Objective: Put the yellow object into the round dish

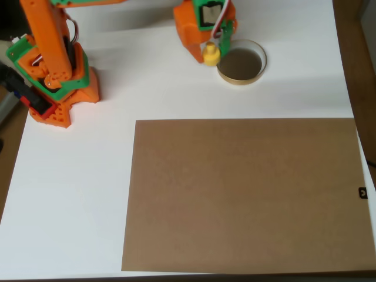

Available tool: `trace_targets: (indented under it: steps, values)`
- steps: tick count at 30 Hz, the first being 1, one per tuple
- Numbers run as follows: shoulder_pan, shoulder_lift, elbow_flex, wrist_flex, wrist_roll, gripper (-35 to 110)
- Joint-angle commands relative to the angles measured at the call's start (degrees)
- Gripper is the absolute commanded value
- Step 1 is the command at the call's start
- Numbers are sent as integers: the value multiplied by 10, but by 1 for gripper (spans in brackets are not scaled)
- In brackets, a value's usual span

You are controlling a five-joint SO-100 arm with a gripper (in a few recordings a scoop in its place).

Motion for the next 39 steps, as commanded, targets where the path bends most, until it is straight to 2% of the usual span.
trace_targets:
  steps: [1,19,39]
  values:
    - [-12,-9,-69,2,-1,0]
    - [-11,-23,-114,-68,44,0]
    - [-40,-172,-214,-44,57,0]
